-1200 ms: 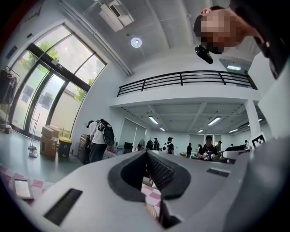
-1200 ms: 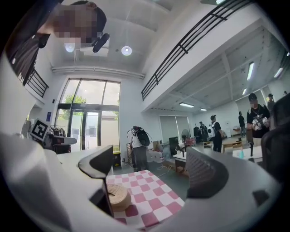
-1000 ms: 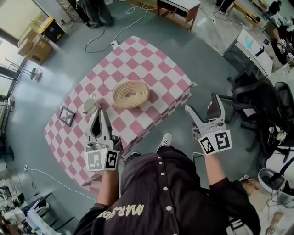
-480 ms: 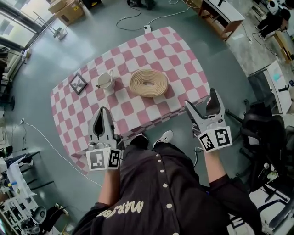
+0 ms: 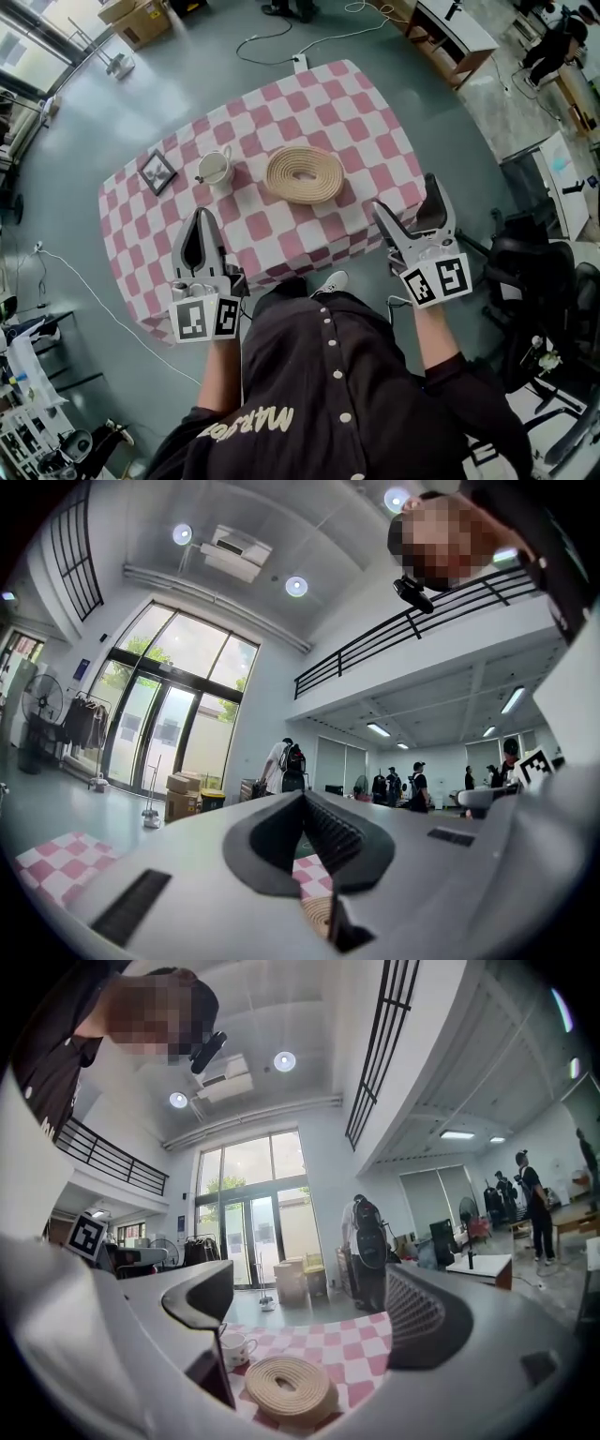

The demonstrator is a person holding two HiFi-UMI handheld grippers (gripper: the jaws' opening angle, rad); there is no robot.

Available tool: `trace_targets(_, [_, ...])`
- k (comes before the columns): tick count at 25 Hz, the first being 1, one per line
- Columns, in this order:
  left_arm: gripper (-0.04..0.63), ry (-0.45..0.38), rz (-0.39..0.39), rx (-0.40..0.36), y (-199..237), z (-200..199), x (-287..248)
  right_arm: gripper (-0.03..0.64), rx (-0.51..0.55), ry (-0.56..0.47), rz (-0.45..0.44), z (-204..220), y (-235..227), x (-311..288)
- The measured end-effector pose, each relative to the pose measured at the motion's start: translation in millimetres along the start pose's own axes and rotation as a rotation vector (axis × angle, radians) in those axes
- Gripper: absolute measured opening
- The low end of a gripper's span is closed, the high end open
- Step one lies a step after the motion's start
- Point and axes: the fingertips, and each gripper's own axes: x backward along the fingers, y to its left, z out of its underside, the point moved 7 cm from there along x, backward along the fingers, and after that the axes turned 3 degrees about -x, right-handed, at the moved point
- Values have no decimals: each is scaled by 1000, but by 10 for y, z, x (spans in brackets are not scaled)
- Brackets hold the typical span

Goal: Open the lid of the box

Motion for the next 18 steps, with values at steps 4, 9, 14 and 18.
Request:
trace_targets(4, [9, -22, 9, 5, 79, -57, -91, 489, 25, -24, 13, -112, -6, -81])
trace_targets(9, [9, -46, -10, 9, 233, -121, -133, 489, 44, -38, 2, -183, 51, -249])
trace_targets(14, [9, -55, -63, 13, 428, -135, -38, 488, 47, -38, -40, -188, 174, -477])
trace_targets(18, [9, -59, -119, 15, 613, -132, 85, 489, 52, -34, -86, -165, 307, -689])
